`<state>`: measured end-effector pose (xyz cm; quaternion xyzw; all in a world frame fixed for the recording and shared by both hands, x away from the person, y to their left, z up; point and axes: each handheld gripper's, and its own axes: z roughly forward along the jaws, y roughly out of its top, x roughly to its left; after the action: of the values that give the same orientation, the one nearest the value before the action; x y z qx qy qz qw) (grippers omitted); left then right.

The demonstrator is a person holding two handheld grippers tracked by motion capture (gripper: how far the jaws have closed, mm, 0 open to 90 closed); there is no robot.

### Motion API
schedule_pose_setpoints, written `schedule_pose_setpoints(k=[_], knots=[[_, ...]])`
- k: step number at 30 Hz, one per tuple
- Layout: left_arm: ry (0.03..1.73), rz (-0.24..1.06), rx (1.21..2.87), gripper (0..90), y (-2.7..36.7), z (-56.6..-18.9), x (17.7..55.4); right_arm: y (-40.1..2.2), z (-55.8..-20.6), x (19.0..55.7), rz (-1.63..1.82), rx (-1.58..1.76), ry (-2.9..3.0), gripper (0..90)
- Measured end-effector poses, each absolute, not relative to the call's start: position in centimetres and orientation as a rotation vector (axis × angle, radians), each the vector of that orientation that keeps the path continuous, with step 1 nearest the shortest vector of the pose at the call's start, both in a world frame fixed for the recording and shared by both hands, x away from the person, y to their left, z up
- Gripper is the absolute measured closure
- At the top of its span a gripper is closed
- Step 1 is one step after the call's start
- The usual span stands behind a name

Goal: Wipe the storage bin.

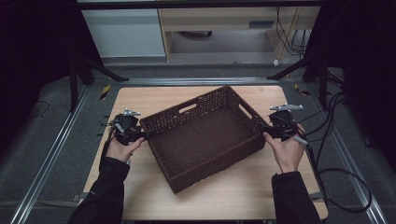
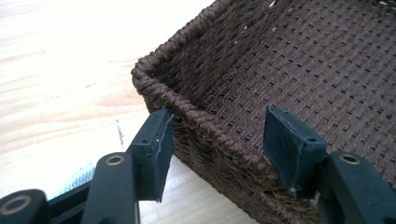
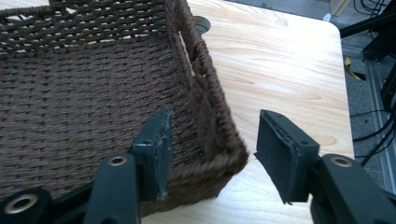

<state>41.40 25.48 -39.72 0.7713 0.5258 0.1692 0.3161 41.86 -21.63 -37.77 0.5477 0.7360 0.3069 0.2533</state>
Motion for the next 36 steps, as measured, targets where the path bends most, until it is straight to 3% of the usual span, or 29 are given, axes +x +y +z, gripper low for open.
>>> schedule_pose_setpoints(k=[13,23,26,33,36], knots=[[1.4,0.481,2.014,36.7,26.1,-38.9,41.4,-21.4,-39.0,41.9,0.825,1.577,2.005,47.0],[1.353,0.494,2.033,36.0,27.8,-39.0,44.4,-21.3,-39.1,42.7,0.801,1.564,1.995,48.6],[1.343,0.466,2.054,40.6,27.9,-39.6,45.1,-21.4,-39.1,43.0,0.811,1.571,1.993,49.0],[1.307,0.402,2.062,63.4,27.8,-40.2,45.0,-21.3,-38.3,42.4,0.863,1.557,1.997,48.7],[1.302,0.42,2.081,64.1,27.5,-40.1,44.6,-20.8,-38.2,42.0,0.888,1.543,2.009,48.7]])
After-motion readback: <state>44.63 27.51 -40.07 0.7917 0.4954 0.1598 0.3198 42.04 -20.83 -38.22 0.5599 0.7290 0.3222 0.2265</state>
